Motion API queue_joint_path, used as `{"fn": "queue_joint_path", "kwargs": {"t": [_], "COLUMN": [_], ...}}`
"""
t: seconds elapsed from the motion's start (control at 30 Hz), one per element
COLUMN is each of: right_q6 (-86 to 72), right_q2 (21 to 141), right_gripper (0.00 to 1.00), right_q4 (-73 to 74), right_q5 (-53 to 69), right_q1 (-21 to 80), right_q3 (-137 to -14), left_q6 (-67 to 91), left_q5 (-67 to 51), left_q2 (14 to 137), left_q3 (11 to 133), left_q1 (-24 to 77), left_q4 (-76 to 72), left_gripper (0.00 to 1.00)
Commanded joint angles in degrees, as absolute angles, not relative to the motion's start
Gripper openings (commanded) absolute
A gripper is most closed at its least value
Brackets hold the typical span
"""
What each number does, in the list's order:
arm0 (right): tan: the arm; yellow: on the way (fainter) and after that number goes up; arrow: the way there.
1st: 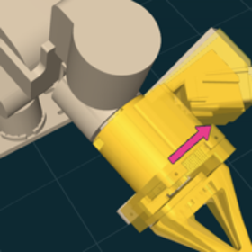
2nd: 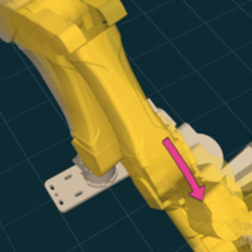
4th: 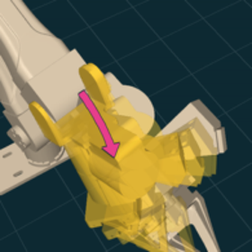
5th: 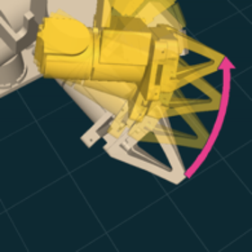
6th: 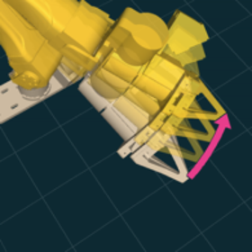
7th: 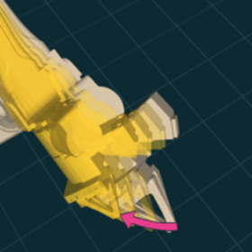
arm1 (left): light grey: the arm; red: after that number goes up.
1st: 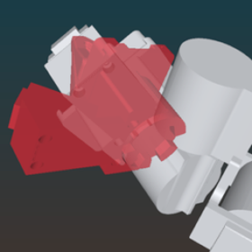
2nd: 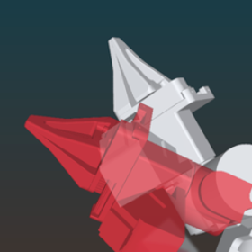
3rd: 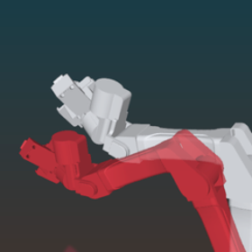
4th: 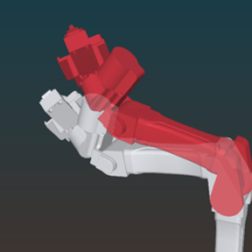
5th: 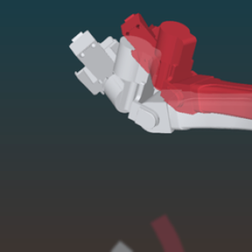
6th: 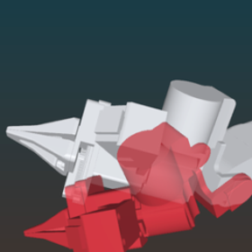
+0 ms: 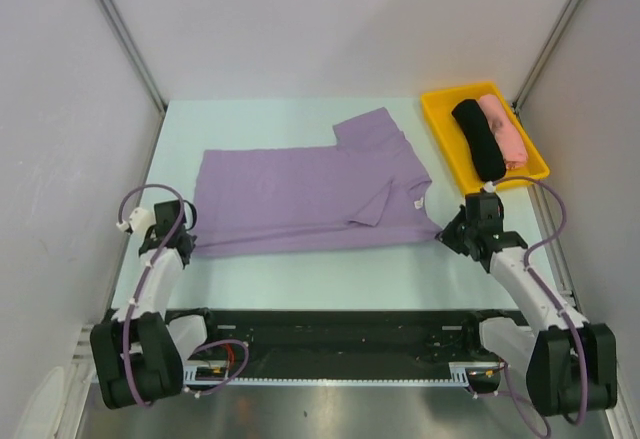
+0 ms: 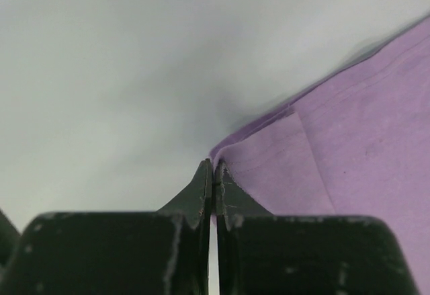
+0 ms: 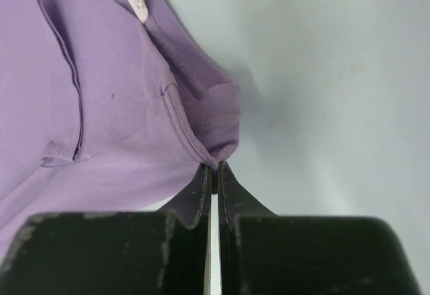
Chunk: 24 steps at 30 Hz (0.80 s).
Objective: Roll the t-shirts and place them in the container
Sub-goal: Fold the T-shirt at the center of the board.
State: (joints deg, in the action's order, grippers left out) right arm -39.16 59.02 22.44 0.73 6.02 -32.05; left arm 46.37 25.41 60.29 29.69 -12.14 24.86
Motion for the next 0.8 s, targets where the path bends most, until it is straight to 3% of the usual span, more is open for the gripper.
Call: {"fn": "queue_joint_path", "kwargs": {"t": [0.0, 0.03, 0.07, 0.1, 0.13, 0.17, 0.27, 0.4, 0.47, 0.57, 0.77], "right_q6": [-42.53, -42.89, -43.06, -42.98, -42.28, -42.01, -41.57, -41.31, -41.57, -43.5, -45.61], "right_q2": [53.1, 51.17, 50.37, 49.4, 48.44, 46.6, 45.09, 51.12, 53.86, 60.89, 76.63], "right_gripper": [0.0, 0.01, 0.1, 0.2, 0.33, 0.58, 0.7, 0.7, 0.63, 0.53, 0.52], "right_q4": [30.84, 31.55, 33.47, 34.36, 34.89, 35.5, 34.81, 33.75, 30.25, 21.38, 8.89], "right_q5": [0.08, 0.96, 0.71, 0.44, 0.27, 0.26, 0.79, -7.01, -10.53, -7.92, -5.81], "right_q1": [4.66, 4.57, 4.31, 4.39, 4.31, 4.22, 5.09, 12.2, 18.79, 24.68, 29.8], "right_q3": [-27.44, -26.9, -26.72, -26.81, -26.89, -27.07, -28.82, -35.14, -38.13, -39.02, -41.22], "left_q6": [48.51, 49.47, 49.83, 50.09, 49.49, 48.35, 42.2, 34.39, 32.09, 29.27, 25.58], "left_q5": [31.38, 31.03, 30.94, 30.76, 30.07, 29.71, 25.69, 17.33, 14.78, 14.59, 9.93], "left_q2": [54.59, 54.06, 53.01, 52.82, 52.74, 52.65, 51.95, 48.08, 46.32, 46.49, 46.23], "left_q3": [26.11, 25.76, 25.49, 25.58, 25.92, 27.67, 31.45, 34.54, 36.2, 38.92, 38.41], "left_q1": [-12.75, -12.83, -12.66, -12.83, -12.75, -12.74, -12.66, -10.39, -8.01, -1.86, 1.32], "left_q4": [29.79, 30.14, 31.02, 31.46, 31.73, 31.9, 31.38, 28.66, 27.08, 27.07, 26.28], "left_gripper": [0.01, 0.05, 0.15, 0.42, 0.56, 0.76, 0.88, 0.89, 0.9, 0.9, 0.88]}}
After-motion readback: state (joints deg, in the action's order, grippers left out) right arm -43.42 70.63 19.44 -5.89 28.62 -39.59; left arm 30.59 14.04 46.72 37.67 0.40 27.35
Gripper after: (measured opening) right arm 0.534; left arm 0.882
